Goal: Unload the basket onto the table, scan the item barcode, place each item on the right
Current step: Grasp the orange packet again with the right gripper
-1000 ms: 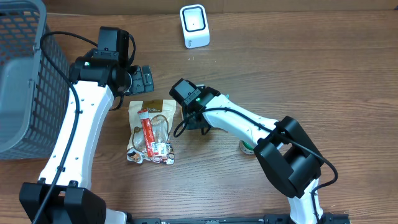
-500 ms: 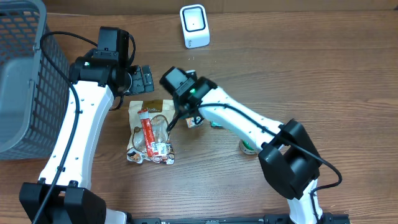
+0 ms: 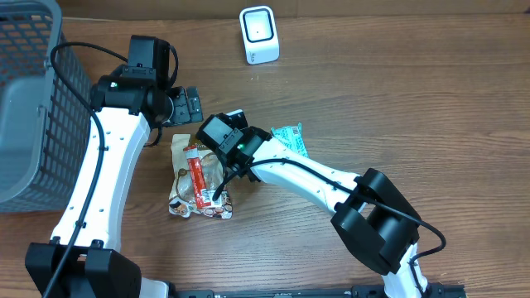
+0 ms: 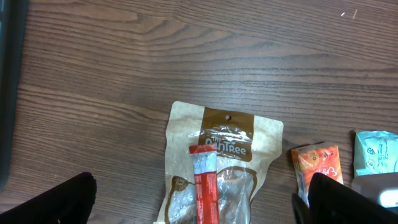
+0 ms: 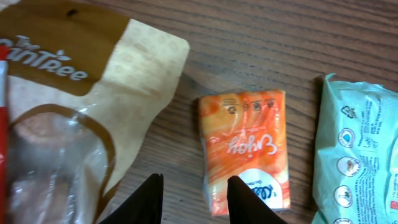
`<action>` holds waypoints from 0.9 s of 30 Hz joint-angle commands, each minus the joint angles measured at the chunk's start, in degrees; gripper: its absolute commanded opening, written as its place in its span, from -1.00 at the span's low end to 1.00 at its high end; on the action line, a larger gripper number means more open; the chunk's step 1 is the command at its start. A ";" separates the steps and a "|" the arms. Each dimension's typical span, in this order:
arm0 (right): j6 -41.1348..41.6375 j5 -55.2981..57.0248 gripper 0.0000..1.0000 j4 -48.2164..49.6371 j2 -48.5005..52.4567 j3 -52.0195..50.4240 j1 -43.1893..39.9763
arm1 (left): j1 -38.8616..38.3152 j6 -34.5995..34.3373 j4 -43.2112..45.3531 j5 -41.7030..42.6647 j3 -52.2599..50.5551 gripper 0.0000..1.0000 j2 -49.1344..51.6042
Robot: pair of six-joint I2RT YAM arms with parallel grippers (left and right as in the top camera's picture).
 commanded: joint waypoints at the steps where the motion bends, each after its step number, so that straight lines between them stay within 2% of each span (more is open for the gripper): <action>1: -0.24 2.34 -0.31 1.62 0.07 -1.84 -0.31 | -0.39 -0.79 0.07 0.31 1.05 1.00 0.31; 20: -1.62 4.31 -0.30 14.19 0.07 -12.28 -0.42 | -0.39 -0.79 0.07 0.28 1.05 0.99 0.31; 27: -1.73 4.31 -0.41 14.88 0.04 -12.94 -0.42 | -0.39 -0.79 0.07 0.31 1.05 0.99 0.31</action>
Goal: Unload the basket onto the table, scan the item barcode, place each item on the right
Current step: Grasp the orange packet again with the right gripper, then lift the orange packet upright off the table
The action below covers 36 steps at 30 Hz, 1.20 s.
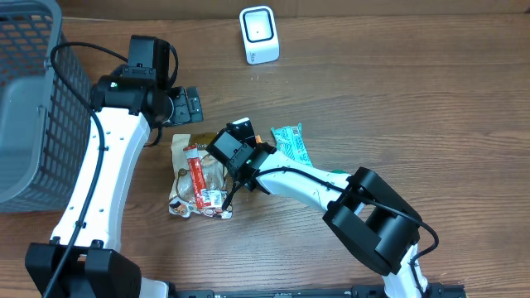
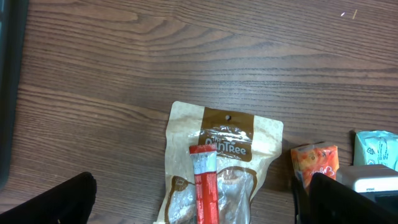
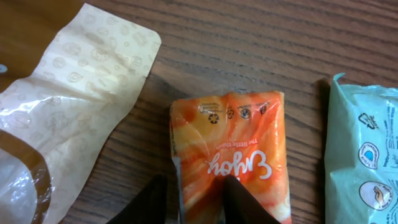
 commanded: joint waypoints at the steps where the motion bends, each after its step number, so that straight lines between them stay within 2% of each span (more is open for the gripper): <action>1: 0.00 -0.33 -0.42 -0.17 0.17 -1.40 -0.44 | -0.39 -0.79 0.09 0.28 1.05 1.00 0.31; 9: 0.00 -0.35 -0.53 -0.31 -0.35 -0.79 -0.44 | -0.39 -0.79 0.09 0.28 1.05 1.00 0.31; 13: -0.02 -2.14 -0.31 -0.83 -0.35 -0.81 -0.44 | -0.39 -0.79 0.07 0.31 1.05 1.00 0.31; 17: 0.00 -2.93 -0.29 -0.70 -0.22 -0.81 -0.44 | -0.39 -0.79 0.09 0.28 1.05 1.00 0.31; 27: 0.02 -2.91 -0.92 -0.09 0.13 -1.95 -0.44 | -0.39 -0.79 0.09 0.31 1.05 1.00 0.31; 36: 3.43 -4.98 -0.93 -2.19 -5.27 1.64 -2.03 | -0.39 -0.79 0.09 0.28 1.05 1.00 0.31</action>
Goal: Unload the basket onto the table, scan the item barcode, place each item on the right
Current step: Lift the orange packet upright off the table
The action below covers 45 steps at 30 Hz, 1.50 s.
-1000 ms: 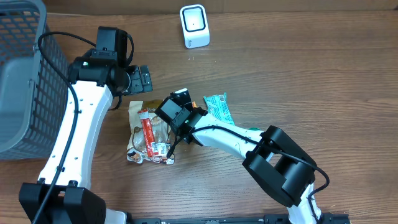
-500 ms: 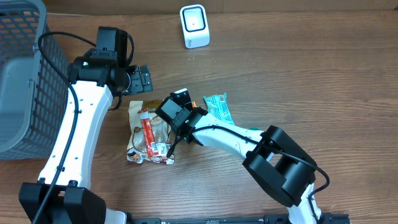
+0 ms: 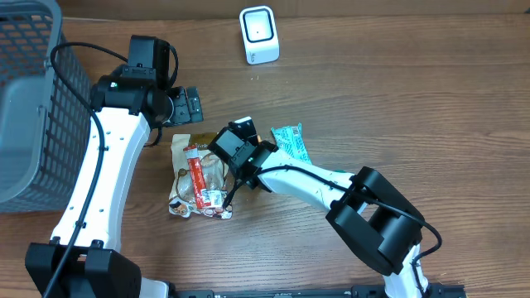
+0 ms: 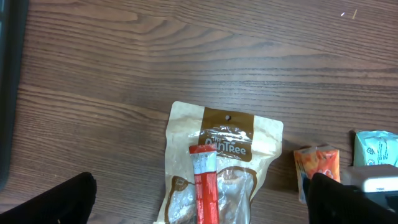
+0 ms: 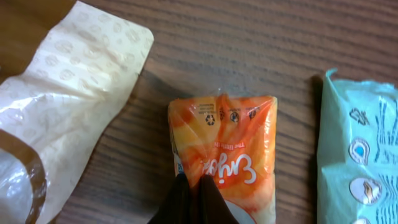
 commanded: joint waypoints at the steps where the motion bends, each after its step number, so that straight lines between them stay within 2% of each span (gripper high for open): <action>1: 2.93 -5.03 -0.93 -0.07 -5.40 1.49 -1.57 | -0.39 -0.79 0.07 0.28 1.05 1.00 0.31; 9: 5.29 -34.16 -0.92 0.44 -11.08 1.42 -10.49 | -0.39 -0.79 0.07 0.31 1.05 1.00 0.31; 14: 10.49 -44.68 -0.92 5.86 -10.88 -1.95 -14.71 | -0.39 -0.79 0.07 0.28 1.05 1.00 0.31; 23: 21.33 -50.97 -0.93 31.04 -10.88 -17.66 -16.11 | -0.39 -0.79 0.07 0.28 1.05 1.00 0.31; 28: 22.21 -50.90 -0.93 41.44 -10.88 -24.74 -16.11 | -0.39 -0.79 0.07 0.28 1.05 1.00 0.31; 32: 22.21 -50.23 -0.93 44.92 -10.88 -27.58 -16.09 | -0.39 -0.79 0.07 0.28 1.05 1.00 0.31; 45: 22.40 -46.23 -0.89 46.88 -10.88 -28.94 -14.78 | -0.39 -0.79 0.07 0.28 1.05 0.99 0.31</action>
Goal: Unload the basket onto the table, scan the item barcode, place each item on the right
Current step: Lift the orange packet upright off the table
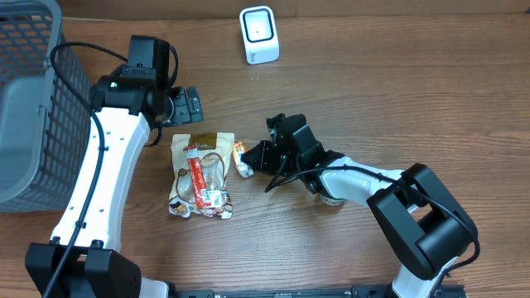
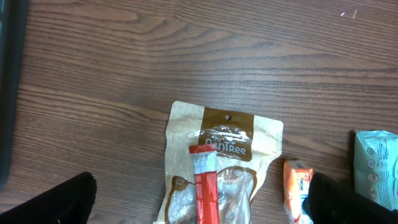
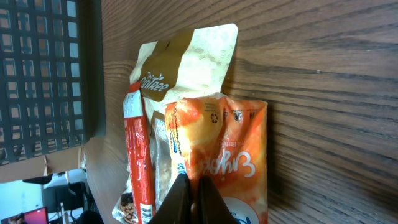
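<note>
My right gripper (image 3: pixel 190 198) is shut on the edge of an orange tissue packet (image 3: pixel 227 149). In the overhead view the right gripper (image 1: pixel 253 157) holds the packet (image 1: pixel 239 159) turned on its side, next to the tan pouch (image 1: pixel 199 170). The white barcode scanner (image 1: pixel 259 35) stands at the table's far edge. My left gripper (image 1: pixel 187 106) hangs open above the pouch's top, with nothing between its fingers (image 2: pixel 59 199). The left wrist view shows the orange packet (image 2: pixel 296 190) at lower right.
A grey mesh basket (image 1: pixel 29 99) fills the left side. A red stick pack (image 1: pixel 196 175) lies on the tan pouch (image 2: pixel 221 146). A teal packet (image 2: pixel 376 171) lies right of the orange one; in the overhead view my right arm covers it.
My right gripper, still shut on the orange packet, has rotated and shifted; the packet now stands on its side close beside the tan pouch. The right forearm now lies further right. The left arm has not moved.
My right gripper was open above the orange packet lying flat between pouch and teal packet. Then its fingers stood either side of the packet's edge. Then it was shut on the packet. Now the packet is turned on its side in the grip.
</note>
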`<action>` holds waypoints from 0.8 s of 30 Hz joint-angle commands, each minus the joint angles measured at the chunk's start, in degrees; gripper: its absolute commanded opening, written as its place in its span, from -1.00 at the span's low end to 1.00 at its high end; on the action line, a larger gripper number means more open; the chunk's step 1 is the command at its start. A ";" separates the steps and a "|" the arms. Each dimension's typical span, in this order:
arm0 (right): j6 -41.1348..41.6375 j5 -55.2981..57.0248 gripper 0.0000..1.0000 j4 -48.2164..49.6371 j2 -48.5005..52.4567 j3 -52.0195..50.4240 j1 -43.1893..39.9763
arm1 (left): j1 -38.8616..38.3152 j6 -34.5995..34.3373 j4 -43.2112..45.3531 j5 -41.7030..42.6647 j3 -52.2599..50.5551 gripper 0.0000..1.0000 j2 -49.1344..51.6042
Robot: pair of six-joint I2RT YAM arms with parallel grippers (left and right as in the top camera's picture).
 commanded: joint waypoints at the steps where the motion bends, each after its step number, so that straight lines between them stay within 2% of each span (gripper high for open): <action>1: 0.17 1.90 -0.85 -0.28 -0.70 -0.46 0.28 | -0.39 -0.79 0.07 0.31 1.05 1.00 0.31; 4: 0.15 4.00 -0.75 -2.34 -0.70 -0.46 0.28 | -0.39 -0.79 0.07 0.31 1.05 1.00 0.31; 8: -0.07 5.86 -0.73 -4.61 -0.70 -0.46 0.28 | -0.39 -0.79 0.07 0.31 1.05 0.99 0.31; 12: -0.07 5.70 -0.55 -4.59 -0.70 -0.46 0.28 | -0.39 -0.79 0.07 0.31 1.05 1.00 0.31; 16: -0.07 5.40 -0.21 -4.42 -0.83 -0.44 0.26 | -0.39 -0.79 0.07 0.31 1.05 0.99 0.31; 24: -2.10 3.93 -0.01 -5.14 -2.29 1.99 0.26 | -0.39 -0.79 0.07 0.31 1.05 1.00 0.31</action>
